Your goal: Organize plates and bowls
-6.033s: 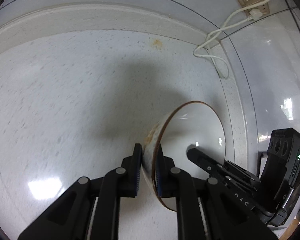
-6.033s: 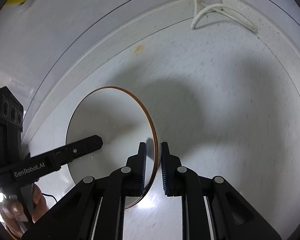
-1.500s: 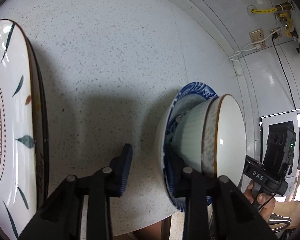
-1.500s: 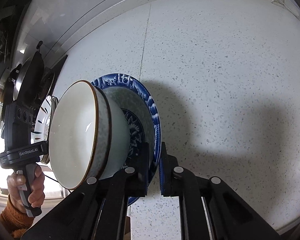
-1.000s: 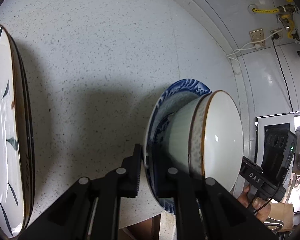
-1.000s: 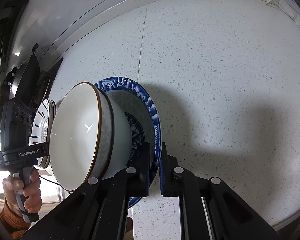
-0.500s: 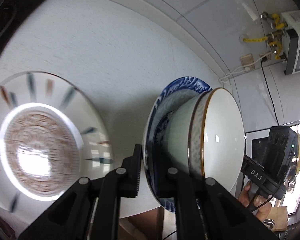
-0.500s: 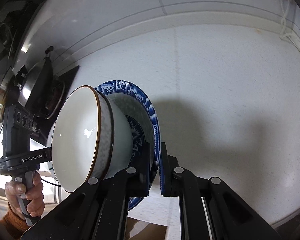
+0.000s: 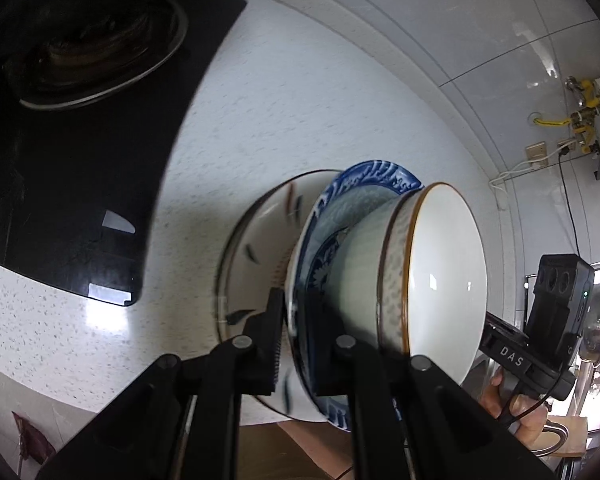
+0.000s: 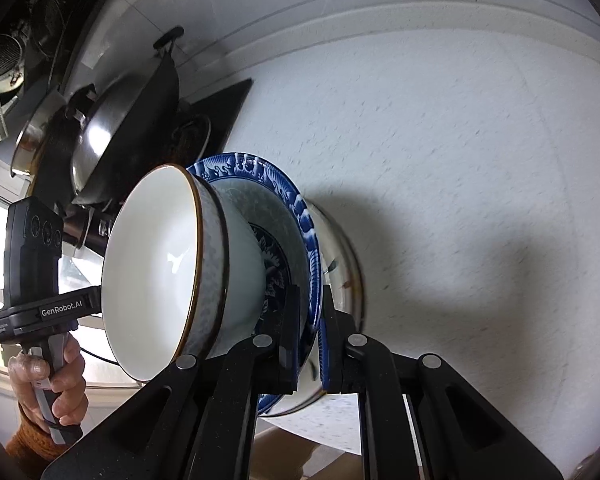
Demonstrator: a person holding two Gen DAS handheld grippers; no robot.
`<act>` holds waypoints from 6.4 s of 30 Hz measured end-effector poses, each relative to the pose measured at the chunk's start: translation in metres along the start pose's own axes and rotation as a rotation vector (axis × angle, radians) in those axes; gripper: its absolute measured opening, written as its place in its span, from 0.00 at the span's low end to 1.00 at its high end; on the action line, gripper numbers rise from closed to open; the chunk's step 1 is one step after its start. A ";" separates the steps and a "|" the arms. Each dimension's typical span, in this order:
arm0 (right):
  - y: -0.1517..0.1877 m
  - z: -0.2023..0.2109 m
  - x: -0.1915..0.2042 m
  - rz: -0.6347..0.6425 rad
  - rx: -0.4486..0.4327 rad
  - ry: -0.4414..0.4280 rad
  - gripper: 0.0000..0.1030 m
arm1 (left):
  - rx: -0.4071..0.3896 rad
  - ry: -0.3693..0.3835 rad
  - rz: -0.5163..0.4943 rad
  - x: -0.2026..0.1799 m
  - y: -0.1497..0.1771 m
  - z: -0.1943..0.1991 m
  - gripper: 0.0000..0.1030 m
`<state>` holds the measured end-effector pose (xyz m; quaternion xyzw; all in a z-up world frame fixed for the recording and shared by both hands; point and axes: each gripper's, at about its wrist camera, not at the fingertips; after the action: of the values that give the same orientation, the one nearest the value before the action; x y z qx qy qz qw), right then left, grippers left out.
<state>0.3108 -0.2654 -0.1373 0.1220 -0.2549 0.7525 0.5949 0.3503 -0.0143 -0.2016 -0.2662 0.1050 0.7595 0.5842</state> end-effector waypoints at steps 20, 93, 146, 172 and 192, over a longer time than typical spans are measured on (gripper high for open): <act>0.019 -0.017 0.004 -0.075 -0.031 0.064 0.08 | -0.010 -0.030 -0.132 0.006 0.008 -0.014 0.08; 0.252 0.163 0.131 0.233 -0.759 0.354 0.98 | -0.700 -0.279 -0.404 -0.063 0.307 0.195 0.32; 0.353 0.173 0.160 0.194 -0.768 0.384 0.99 | -0.681 -0.296 -0.291 0.026 0.402 0.262 0.70; 0.349 0.159 0.197 0.195 -0.794 0.529 0.99 | -0.716 -0.263 -0.386 0.072 0.376 0.263 0.70; 0.339 0.164 0.206 0.195 -0.819 0.495 0.99 | -0.718 -0.328 -0.427 0.046 0.377 0.264 0.70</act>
<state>-0.0878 -0.2358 0.0201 -0.3292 -0.3912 0.6490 0.5633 -0.0873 0.0371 -0.0626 -0.3439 -0.3165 0.6423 0.6075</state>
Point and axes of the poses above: each gripper's, at about its wrist camera, not at the fingertips, and z roughly against the way its jaws point, x to its left, y to its underside, and after that the axes turned 2 degrees about -y, right-handed
